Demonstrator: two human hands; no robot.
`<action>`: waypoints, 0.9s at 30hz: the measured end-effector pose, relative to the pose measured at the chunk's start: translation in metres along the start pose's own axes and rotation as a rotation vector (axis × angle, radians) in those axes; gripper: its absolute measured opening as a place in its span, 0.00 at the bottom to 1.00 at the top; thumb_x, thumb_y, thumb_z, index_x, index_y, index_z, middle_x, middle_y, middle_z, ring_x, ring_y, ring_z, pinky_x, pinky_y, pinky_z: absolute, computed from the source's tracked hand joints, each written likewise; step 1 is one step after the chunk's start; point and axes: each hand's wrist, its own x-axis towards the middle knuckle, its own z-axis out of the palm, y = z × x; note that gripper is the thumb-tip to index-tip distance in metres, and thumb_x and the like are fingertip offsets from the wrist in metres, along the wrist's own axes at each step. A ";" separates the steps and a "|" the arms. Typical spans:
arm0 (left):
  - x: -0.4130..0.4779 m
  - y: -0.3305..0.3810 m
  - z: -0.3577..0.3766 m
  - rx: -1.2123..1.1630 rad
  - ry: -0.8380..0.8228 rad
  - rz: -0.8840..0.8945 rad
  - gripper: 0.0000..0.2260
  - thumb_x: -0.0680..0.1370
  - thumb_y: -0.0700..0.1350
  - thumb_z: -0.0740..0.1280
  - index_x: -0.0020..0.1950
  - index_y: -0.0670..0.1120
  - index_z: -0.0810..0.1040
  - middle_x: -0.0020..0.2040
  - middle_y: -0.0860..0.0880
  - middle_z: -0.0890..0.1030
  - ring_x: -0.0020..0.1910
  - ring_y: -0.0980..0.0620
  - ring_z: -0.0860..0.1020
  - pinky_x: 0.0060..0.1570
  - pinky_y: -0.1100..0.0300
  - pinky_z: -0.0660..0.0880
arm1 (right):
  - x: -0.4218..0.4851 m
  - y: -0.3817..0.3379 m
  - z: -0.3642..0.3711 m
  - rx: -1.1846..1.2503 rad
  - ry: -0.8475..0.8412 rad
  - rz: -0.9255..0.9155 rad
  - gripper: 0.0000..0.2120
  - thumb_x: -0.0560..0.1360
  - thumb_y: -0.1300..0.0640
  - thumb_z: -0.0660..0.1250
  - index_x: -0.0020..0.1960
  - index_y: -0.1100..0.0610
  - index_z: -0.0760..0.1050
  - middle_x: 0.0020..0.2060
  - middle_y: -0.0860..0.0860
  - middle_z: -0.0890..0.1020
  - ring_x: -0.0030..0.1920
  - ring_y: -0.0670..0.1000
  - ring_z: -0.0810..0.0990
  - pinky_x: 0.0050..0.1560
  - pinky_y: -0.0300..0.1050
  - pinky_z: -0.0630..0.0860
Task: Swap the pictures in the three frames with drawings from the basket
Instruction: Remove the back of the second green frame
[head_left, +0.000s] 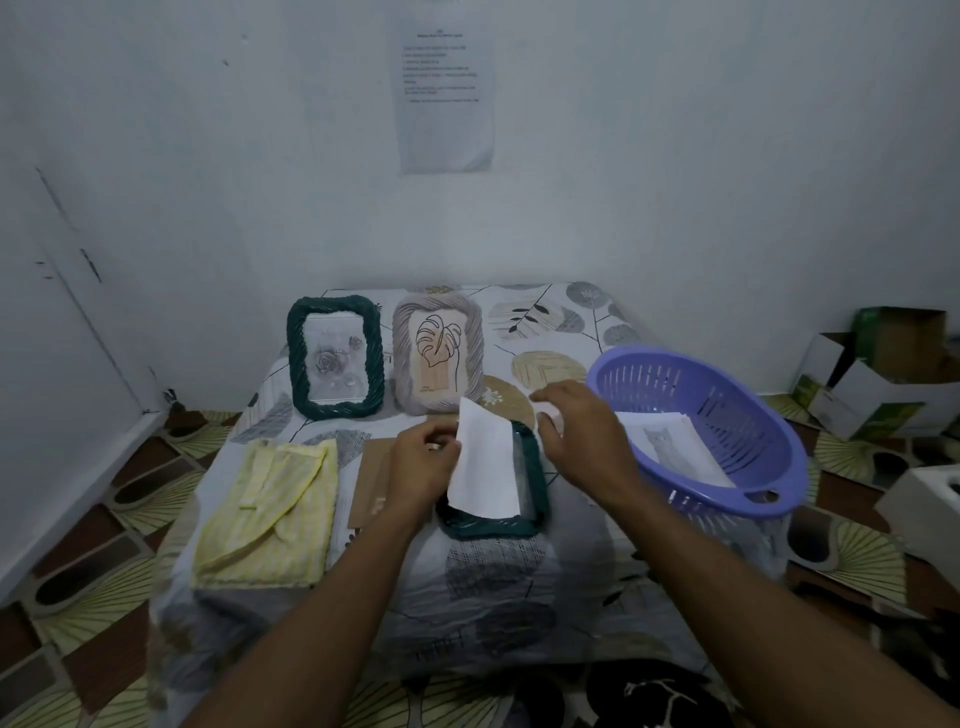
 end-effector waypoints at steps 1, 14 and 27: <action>0.000 0.003 0.002 -0.014 -0.008 -0.011 0.12 0.74 0.34 0.67 0.53 0.45 0.83 0.46 0.50 0.83 0.47 0.50 0.80 0.48 0.55 0.78 | 0.004 0.003 -0.011 -0.081 -0.002 0.026 0.16 0.76 0.57 0.64 0.63 0.55 0.76 0.60 0.52 0.78 0.60 0.54 0.74 0.57 0.48 0.73; -0.005 0.048 0.062 -0.654 -0.259 -0.286 0.09 0.77 0.33 0.65 0.56 0.41 0.77 0.51 0.43 0.82 0.48 0.47 0.81 0.49 0.52 0.80 | 0.016 0.052 -0.073 0.028 -0.324 0.543 0.19 0.73 0.57 0.69 0.64 0.56 0.78 0.60 0.54 0.81 0.59 0.55 0.78 0.60 0.46 0.72; 0.010 0.019 0.116 -0.069 -0.160 -0.251 0.11 0.73 0.29 0.62 0.47 0.41 0.80 0.43 0.41 0.83 0.41 0.44 0.83 0.35 0.49 0.82 | 0.015 0.060 -0.083 0.101 -0.240 0.510 0.18 0.74 0.57 0.69 0.63 0.55 0.78 0.56 0.54 0.83 0.57 0.51 0.79 0.59 0.44 0.73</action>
